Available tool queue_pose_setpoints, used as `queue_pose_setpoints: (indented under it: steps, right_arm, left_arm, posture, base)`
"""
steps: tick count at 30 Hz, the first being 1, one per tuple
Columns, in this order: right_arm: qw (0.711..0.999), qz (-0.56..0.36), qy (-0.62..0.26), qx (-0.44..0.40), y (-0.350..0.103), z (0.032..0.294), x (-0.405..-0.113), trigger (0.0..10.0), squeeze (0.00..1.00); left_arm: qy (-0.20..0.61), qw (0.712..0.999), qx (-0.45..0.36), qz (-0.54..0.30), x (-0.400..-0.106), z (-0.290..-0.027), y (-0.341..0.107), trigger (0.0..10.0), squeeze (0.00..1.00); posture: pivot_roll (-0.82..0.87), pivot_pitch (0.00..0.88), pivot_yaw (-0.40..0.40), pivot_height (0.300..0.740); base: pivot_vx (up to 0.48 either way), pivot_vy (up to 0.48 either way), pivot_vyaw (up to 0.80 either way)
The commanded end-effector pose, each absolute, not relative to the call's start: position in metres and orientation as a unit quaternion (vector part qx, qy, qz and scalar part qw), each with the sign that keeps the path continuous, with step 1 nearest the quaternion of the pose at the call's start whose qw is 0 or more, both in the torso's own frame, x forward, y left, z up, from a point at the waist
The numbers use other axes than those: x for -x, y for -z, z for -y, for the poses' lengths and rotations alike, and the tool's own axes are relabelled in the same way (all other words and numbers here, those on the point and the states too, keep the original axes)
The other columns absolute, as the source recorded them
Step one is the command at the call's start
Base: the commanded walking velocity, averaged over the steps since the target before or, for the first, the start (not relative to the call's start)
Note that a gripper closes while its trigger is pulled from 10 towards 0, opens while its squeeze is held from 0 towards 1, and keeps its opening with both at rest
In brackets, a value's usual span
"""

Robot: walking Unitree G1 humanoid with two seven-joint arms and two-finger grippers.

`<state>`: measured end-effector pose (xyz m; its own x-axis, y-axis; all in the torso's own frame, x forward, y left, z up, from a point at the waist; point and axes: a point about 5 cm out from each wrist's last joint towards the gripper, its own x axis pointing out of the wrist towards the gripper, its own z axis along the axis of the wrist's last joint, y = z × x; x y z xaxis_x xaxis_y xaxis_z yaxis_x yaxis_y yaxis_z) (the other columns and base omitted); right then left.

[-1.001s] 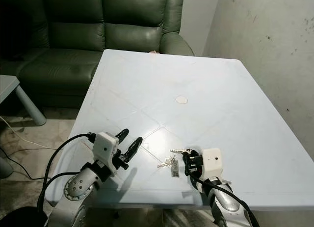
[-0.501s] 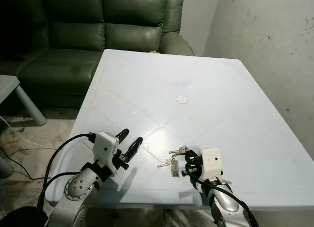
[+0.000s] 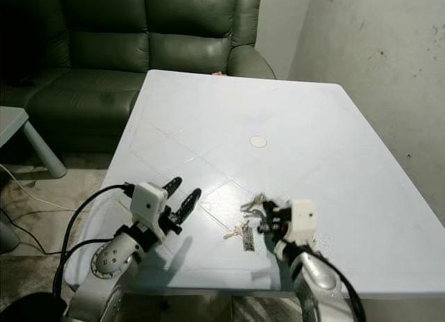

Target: Hang keys on a hook

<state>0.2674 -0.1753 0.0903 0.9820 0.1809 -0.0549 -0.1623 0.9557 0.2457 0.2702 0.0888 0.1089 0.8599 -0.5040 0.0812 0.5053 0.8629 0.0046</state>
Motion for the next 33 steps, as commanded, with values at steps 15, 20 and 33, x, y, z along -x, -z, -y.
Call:
queue_pose_setpoints:
  steps: [15,20,33]
  right_arm:
    - [0.992,0.041,-0.068,-0.095,-0.143,0.186,-0.285,1.5,0.00]
    - [0.989,0.072,-0.088,-0.098,-0.152,0.175,-0.286,10.0,0.00]
    - [0.980,-0.183,-0.026,-0.079,-0.106,0.188,-0.297,10.0,0.00]
  left_arm:
    - [0.162,0.980,0.063,0.095,-0.308,-0.123,-0.149,10.0,0.00]
    - [0.138,0.982,0.065,0.109,-0.312,-0.127,-0.159,10.0,0.00]
    - [0.116,0.985,0.082,0.099,-0.317,-0.139,-0.162,10.0,0.00]
  posture:
    - [-0.10,0.000,-0.060,0.740]
    - [-0.10,0.000,-0.062,0.740]
    - [-0.07,0.000,-0.058,0.740]
  base:
    - [0.000,0.000,0.00]
    - [0.000,0.000,0.00]
    - [0.000,0.000,0.00]
